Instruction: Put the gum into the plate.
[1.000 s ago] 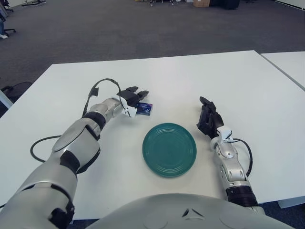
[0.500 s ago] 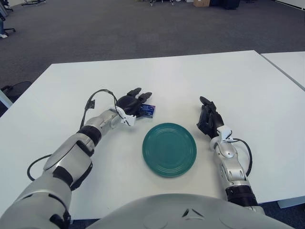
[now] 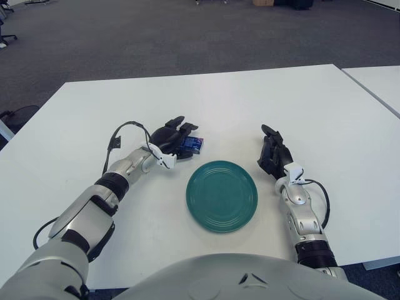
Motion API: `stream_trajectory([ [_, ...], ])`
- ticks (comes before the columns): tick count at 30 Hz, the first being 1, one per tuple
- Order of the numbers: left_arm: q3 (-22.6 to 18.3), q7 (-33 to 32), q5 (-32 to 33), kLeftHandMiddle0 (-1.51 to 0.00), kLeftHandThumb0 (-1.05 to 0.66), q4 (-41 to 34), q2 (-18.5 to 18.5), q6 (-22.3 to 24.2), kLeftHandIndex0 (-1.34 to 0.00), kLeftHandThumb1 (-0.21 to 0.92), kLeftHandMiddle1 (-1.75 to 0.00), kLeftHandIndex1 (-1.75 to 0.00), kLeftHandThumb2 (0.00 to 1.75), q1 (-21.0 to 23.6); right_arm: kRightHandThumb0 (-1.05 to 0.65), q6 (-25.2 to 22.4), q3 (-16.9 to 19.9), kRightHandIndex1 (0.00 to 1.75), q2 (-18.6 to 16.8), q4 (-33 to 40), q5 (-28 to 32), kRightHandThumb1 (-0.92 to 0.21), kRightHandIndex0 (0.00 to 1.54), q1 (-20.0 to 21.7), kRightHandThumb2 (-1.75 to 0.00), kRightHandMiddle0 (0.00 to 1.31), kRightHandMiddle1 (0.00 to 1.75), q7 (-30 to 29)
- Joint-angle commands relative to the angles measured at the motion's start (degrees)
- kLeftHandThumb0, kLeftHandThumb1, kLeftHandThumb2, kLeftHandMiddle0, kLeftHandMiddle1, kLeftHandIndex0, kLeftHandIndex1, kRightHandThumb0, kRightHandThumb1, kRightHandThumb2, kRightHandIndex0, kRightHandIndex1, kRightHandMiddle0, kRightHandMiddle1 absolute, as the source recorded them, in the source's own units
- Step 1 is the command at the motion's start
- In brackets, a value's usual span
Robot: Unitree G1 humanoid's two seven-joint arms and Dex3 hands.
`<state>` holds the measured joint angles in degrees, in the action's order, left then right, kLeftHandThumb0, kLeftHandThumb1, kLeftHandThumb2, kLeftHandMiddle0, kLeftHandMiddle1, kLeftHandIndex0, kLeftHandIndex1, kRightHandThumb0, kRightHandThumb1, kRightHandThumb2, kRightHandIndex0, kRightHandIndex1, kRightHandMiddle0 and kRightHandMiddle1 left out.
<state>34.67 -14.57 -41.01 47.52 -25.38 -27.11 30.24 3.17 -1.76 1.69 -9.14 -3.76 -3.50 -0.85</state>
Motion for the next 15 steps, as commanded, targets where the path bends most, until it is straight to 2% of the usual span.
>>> stream_trajectory([
  [1, -1.3, 1.3, -0.2, -0.16, -1.05, -1.0, -1.2, 0.7, 0.0, 0.92, 0.0, -0.91, 0.54, -0.4, -0.63, -3.3, -0.2, 0.0, 0.3, -4.0, -0.6, -0.92, 0.13, -2.4, -0.99, 0.0, 0.42, 0.0],
  [6, -1.9, 3.3, 0.1, -0.16, -1.05, -1.4, -1.3, 0.4, 0.0, 0.92, 0.0, -0.92, 0.55, -0.6, -0.63, -3.5, -0.2, 0.0, 0.3, -4.1, -0.5, -0.92, 0.12, -2.4, -0.99, 0.0, 0.43, 0.1],
  [15, -2.1, 10.5, 1.2, -0.18, -1.05, -0.6, -1.4, -1.1, 0.0, 0.92, 0.0, -0.96, 0.53, 0.1, -0.63, -3.6, 0.2, 0.0, 0.1, -4.3, 0.7, -0.92, 0.12, -2.2, -0.99, 0.0, 0.43, 1.0],
])
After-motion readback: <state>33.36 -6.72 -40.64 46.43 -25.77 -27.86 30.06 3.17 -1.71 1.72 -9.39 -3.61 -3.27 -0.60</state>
